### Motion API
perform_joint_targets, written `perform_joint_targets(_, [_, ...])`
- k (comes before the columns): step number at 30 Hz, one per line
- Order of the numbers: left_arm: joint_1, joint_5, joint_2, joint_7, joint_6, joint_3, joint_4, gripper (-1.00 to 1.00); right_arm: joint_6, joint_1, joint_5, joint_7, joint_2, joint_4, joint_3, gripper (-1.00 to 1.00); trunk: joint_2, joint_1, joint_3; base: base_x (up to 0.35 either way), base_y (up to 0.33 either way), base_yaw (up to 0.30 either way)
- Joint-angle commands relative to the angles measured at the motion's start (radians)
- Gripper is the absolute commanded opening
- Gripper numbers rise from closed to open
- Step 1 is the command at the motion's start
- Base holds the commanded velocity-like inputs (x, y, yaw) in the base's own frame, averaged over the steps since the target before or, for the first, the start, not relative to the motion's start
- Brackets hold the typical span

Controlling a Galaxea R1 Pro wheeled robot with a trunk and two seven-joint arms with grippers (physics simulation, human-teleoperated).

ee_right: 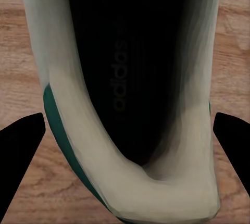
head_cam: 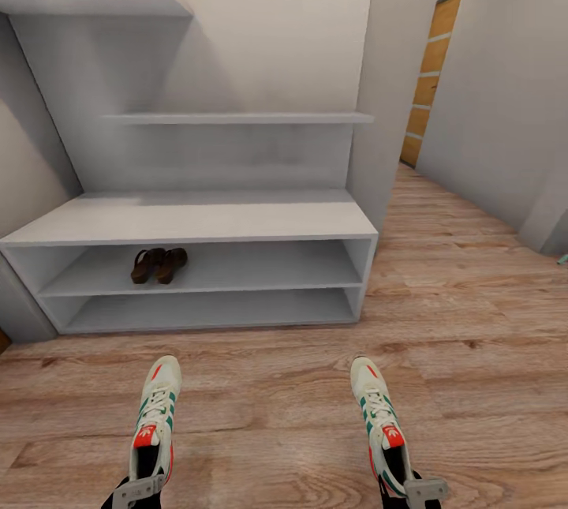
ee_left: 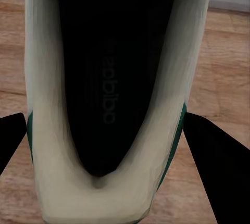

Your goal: Pick up the two gym shoes and the two sandals from the corridor floor and place them onto the hallstand (shoe rack) in the corridor, making sure they are on the rack and not on the floor. Arrange them so the two gym shoes are next to each other and the two sandals are next to each other.

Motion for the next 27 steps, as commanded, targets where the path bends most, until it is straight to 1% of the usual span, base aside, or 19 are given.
perform_joint_targets(1, [-0.001, 0.003, -0.001, -0.011, -0.001, 0.006, 0.0, -1.0, -0.003, 0.0, 0.01, -0.004, 0.0, 0.001, -0.005, -1.0, 0.0, 0.0, -0.001, 0.0, 0.0, 0.0])
perform_joint_targets(10, [-0.001, 0.002, -0.001, -0.011, -0.001, 0.006, 0.001, -1.0, -0.003, -0.001, 0.009, -0.004, 0.001, -0.001, -0.005, -1.0, 0.0, 0.0, -0.001, 0.0, 0.0, 0.0])
perform_joint_targets(17, [-0.001, 0.002, -0.004, -0.015, 0.002, 0.001, 0.005, -1.0, -0.004, -0.001, 0.005, -0.007, 0.003, -0.004, -0.009, -1.0, 0.0, 0.0, 0.001, 0.0, 0.0, -0.066])
perform_joint_targets(18, [-0.001, 0.003, -0.001, -0.023, 0.0, -0.013, 0.03, -1.0, -0.003, -0.001, 0.006, -0.007, -0.003, -0.002, -0.01, -1.0, 0.0, 0.0, 0.001, 0.0, 0.0, -0.006])
perform_joint_targets(22, [-0.006, 0.003, 0.0, -0.024, 0.003, -0.013, 0.033, -1.0, -0.003, -0.001, 0.007, -0.007, -0.008, -0.004, -0.01, -1.0, 0.0, 0.0, 0.001, 0.0, 0.0, -0.003])
perform_joint_targets(27, [-0.012, 0.002, 0.002, -0.023, 0.008, -0.013, 0.035, -1.0, -0.001, -0.001, 0.007, -0.005, -0.034, -0.008, -0.01, -1.0, 0.0, 0.0, 0.001, 0.0, 0.0, 0.0])
